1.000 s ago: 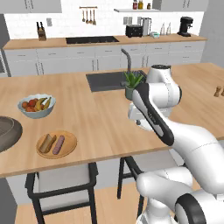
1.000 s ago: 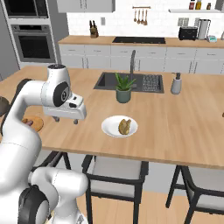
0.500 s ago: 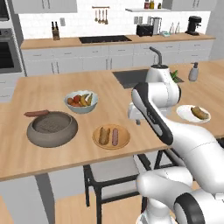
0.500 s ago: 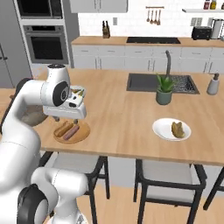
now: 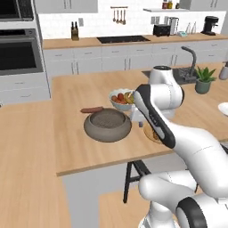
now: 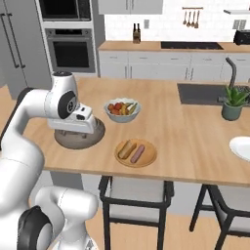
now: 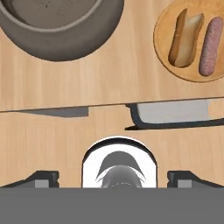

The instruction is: Place one bun and one sausage from the bowl on each plate.

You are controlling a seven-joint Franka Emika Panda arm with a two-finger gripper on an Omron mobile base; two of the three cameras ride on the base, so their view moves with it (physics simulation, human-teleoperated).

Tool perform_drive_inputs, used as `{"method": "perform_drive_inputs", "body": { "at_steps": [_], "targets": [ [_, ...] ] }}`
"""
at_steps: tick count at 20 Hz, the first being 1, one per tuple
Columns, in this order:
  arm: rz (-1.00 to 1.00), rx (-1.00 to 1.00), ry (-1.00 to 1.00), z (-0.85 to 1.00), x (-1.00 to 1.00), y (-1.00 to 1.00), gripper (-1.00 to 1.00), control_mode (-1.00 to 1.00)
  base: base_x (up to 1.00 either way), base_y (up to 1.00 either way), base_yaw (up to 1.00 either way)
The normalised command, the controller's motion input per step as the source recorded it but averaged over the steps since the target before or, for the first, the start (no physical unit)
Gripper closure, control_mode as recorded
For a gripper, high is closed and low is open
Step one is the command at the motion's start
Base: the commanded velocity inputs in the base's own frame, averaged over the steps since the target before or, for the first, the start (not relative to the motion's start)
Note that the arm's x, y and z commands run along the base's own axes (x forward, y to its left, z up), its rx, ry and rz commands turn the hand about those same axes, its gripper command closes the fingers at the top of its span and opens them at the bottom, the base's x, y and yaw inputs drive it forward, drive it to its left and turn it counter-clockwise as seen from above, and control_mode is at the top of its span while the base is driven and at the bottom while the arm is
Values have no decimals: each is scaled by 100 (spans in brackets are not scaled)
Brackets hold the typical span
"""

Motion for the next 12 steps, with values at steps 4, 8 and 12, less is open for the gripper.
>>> {"method": "perform_drive_inputs", "body": {
  "at_steps": [4,8,12],
  "targets": [
    [0,0,0,0,0,0,-100,100,44,33,-2],
    [0,0,0,0,0,0,-100,100,9,14,-6],
    [0,0,0,0,0,0,-100,100,16,74,-18]
  ]
}}
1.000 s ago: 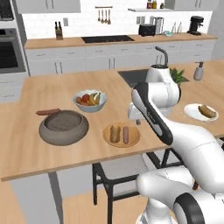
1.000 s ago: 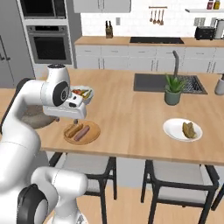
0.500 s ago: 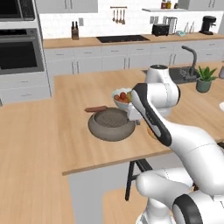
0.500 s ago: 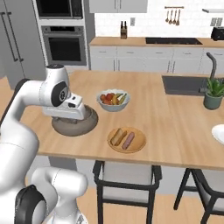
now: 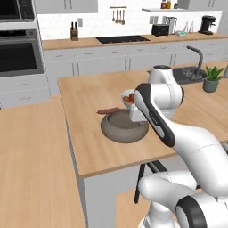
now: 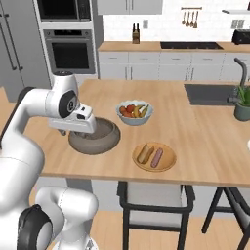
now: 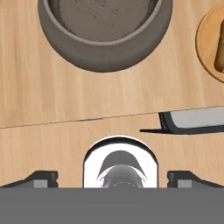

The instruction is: Place one bun and one sausage from the bowl on each plate.

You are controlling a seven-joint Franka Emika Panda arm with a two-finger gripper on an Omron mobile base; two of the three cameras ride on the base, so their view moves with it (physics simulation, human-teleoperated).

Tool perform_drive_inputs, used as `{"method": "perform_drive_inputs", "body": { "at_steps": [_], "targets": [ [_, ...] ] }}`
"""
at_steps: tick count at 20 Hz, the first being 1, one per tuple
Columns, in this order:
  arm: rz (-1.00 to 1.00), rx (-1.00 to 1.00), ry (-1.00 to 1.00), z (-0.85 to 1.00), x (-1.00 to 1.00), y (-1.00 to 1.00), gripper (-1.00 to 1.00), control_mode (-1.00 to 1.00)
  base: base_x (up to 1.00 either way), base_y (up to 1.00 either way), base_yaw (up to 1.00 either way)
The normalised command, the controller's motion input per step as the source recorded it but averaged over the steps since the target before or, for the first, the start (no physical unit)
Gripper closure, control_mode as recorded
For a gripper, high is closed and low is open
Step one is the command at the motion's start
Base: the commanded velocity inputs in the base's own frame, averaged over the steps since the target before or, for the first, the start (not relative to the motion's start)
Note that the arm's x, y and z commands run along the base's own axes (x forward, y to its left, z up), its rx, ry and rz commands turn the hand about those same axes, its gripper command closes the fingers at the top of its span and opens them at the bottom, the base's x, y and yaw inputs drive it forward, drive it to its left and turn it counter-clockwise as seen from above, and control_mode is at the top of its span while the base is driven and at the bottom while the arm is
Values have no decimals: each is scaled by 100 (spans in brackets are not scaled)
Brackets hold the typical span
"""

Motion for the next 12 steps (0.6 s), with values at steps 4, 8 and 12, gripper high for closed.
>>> {"method": "perform_drive_inputs", "body": {
  "at_steps": [4,8,12],
  "targets": [
    [0,0,0,0,0,0,-100,100,37,19,-5],
    [0,0,0,0,0,0,-100,100,38,1,0],
    [0,0,0,0,0,0,-100,100,19,0,0]
  ]
}}
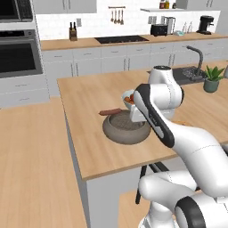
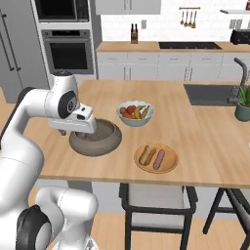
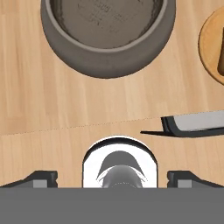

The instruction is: Place one bun and one sausage from the bowl on each plate.

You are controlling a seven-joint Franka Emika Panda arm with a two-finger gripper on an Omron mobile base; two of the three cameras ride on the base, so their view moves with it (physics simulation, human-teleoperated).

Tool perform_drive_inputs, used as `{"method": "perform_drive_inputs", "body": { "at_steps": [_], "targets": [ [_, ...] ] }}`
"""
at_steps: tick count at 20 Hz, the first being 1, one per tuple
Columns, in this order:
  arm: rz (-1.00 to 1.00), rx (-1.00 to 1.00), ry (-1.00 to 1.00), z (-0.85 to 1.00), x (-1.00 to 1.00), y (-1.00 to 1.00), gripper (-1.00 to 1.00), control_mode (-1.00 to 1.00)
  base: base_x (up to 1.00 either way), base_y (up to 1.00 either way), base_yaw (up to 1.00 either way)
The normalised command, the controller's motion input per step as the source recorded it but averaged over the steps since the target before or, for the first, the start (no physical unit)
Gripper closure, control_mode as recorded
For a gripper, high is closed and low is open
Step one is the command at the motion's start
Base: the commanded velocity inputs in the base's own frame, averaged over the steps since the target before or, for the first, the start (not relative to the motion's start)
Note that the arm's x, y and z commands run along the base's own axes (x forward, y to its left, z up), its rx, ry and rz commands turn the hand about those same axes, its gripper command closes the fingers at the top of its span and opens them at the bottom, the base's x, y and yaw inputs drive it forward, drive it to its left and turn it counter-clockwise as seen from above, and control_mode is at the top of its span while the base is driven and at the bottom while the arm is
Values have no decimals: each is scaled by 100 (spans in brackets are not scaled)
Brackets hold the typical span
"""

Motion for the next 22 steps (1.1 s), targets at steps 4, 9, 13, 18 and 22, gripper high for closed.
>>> {"method": "perform_drive_inputs", "body": {
  "at_steps": [4,9,13,18,22],
  "targets": [
    [0,0,0,0,0,0,-100,100,41,0,9],
    [0,0,0,0,0,0,-100,100,78,6,17],
    [0,0,0,0,0,0,-100,100,84,17,14],
    [0,0,0,0,0,0,-100,100,26,18,2],
    [0,0,0,0,0,0,-100,100,23,30,3]
  ]
}}
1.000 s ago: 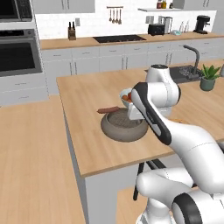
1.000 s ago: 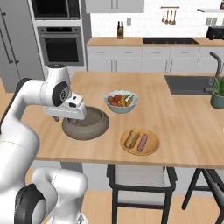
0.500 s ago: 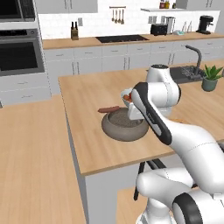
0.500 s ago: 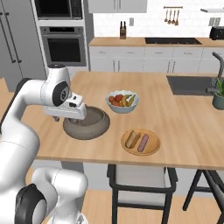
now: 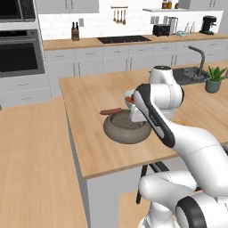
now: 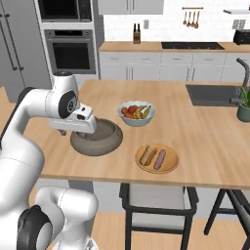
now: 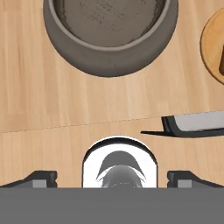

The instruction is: Place one bun and one sausage from the bowl on each plate.

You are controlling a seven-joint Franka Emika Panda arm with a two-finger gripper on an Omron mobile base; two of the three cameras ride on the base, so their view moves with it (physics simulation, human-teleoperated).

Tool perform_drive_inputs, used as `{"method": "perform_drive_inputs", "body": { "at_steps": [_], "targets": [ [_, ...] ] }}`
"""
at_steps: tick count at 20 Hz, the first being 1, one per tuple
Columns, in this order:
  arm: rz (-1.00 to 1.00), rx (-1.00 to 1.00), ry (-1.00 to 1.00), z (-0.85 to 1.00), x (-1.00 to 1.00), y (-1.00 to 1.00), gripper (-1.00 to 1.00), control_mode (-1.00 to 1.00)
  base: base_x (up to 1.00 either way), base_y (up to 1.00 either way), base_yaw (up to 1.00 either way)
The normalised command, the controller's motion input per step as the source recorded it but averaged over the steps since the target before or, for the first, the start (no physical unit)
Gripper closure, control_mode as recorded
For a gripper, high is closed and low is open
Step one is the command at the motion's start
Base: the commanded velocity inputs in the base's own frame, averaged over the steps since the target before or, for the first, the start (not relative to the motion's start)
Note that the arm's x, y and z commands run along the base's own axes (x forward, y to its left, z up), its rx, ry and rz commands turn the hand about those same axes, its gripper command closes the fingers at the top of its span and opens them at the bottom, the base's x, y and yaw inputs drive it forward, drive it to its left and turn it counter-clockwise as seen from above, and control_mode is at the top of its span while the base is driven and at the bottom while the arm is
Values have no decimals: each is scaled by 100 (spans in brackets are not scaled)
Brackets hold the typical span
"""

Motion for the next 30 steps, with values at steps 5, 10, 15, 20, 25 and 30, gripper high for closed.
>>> {"method": "perform_drive_inputs", "body": {
  "at_steps": [5,10,15,20,25,30],
  "targets": [
    [0,0,0,0,0,0,-100,100,16,10,1],
    [0,0,0,0,0,0,-100,100,46,65,-2],
    [11,-1,-1,11,28,-3,-100,-100,6,0,0],
    [31,-5,-19,40,70,1,-100,-100,0,0,0],
    [28,-4,-9,9,89,-17,-100,-100,0,0,0],
    [7,-6,-2,-7,46,3,-100,-100,0,0,0]
  ]
}}
